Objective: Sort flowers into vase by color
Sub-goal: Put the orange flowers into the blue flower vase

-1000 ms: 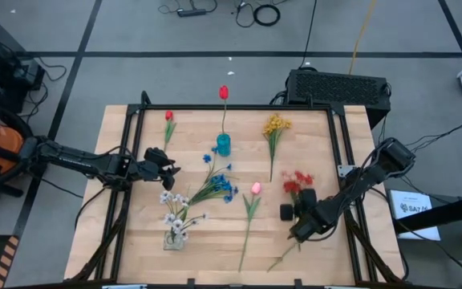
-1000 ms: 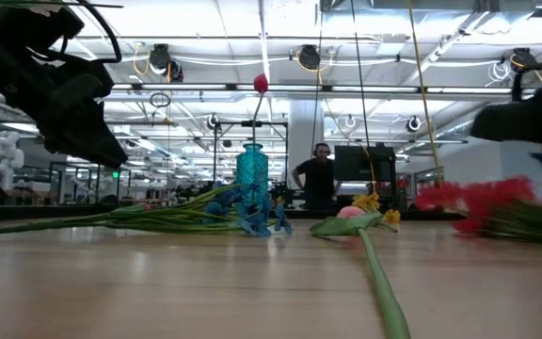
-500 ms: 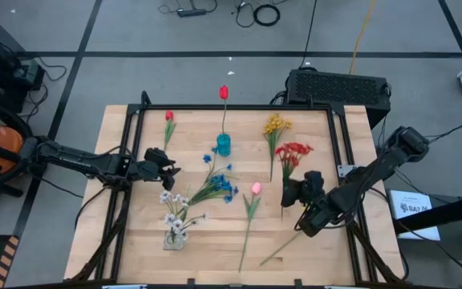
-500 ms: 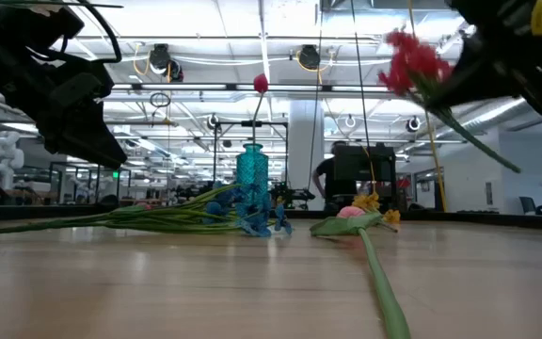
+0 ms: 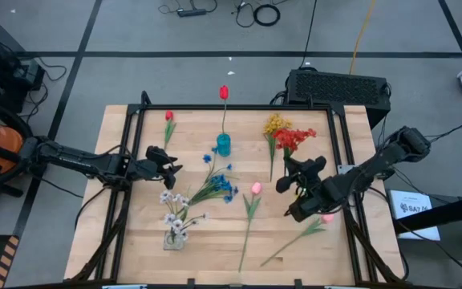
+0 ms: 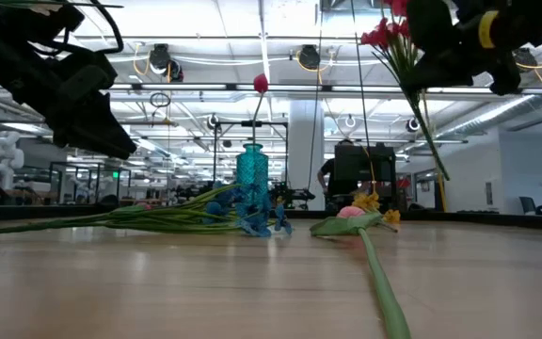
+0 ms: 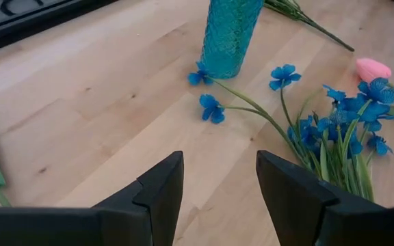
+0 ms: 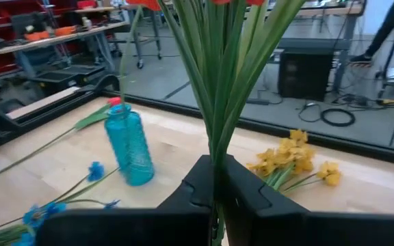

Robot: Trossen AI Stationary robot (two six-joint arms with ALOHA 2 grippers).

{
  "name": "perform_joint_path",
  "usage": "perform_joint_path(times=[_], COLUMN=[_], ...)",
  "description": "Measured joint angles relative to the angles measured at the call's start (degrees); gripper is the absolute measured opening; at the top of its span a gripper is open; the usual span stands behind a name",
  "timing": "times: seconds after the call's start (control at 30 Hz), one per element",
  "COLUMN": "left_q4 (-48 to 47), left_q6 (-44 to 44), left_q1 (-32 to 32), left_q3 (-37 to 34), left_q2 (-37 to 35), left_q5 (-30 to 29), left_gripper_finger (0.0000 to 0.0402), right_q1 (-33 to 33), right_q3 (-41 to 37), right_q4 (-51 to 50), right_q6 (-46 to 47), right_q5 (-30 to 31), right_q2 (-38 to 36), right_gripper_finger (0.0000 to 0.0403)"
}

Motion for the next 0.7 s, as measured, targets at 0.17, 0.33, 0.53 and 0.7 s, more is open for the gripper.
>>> perform_joint_path(times=[0.17,0.33,0.53,0.7], left_q4=[-0.02,0.18,1.4,1.36], left_q6=[-0.05,-0.14,-0.12,0.34], left_q1=[0.0,0.0,0.0,0.0], left_q3=[0.0,0.0,0.0,0.0], left_q2=[0.0,0.02,0.0,0.01], left_q5=[-0.06,-0.06,-0.05,-0.07], left_gripper_finger=[0.0191,0.0191,0.0191,0.0191], right_q1=[-1.06,0.06,3.25,2.64], right_q3=[0.02,0.02,0.09,0.11], right_q4=[1.9,3.08,7.82,15.37], right_q6=[-0.59,-0.07,2.26,2.36], right_q5=[-0.09,-3.25,0.82,12.88], right_q2=[1.61,3.25,6.81,11.53], right_gripper_finger=[0.0004,0.0004,0.0004,0.0004])
